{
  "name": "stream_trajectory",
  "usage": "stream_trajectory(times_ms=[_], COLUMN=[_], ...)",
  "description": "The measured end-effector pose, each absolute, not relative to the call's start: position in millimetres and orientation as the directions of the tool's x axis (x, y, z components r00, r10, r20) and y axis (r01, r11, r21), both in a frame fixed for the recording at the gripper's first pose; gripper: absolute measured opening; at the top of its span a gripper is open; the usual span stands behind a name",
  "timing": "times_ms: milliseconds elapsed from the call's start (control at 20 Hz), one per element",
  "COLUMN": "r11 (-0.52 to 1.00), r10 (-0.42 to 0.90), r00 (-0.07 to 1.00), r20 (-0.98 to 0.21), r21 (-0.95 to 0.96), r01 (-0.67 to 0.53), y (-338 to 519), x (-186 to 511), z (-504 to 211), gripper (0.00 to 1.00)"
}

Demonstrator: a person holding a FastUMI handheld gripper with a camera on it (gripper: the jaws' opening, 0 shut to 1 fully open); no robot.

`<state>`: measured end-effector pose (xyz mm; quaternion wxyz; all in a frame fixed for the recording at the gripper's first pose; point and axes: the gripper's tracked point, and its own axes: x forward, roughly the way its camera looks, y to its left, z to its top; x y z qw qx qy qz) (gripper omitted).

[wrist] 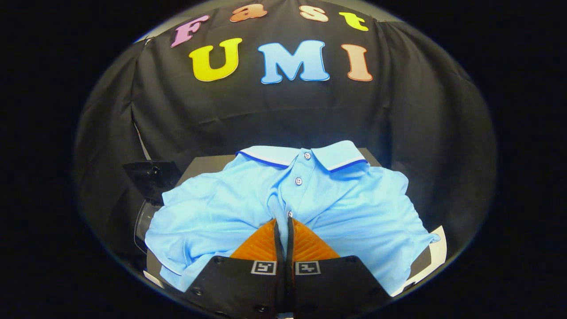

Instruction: Put the clothes into the washing machine and then close the washing machine lid.

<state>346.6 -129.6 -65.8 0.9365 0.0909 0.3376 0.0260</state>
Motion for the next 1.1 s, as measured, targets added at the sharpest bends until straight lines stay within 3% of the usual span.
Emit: stream_trajectory(times_ms=[450,1100], r11=[0.974,0.960], r10=[0.115,0.150], r00=[0.807,0.900], r20=[-0.579,-0.408], r21=[0.227,0.278], r01=[0.023,-0.034], y=[-132.7,-130.3], x=[343.4,345.8], z=[-42.8,64.1], gripper=[0.02,0.01])
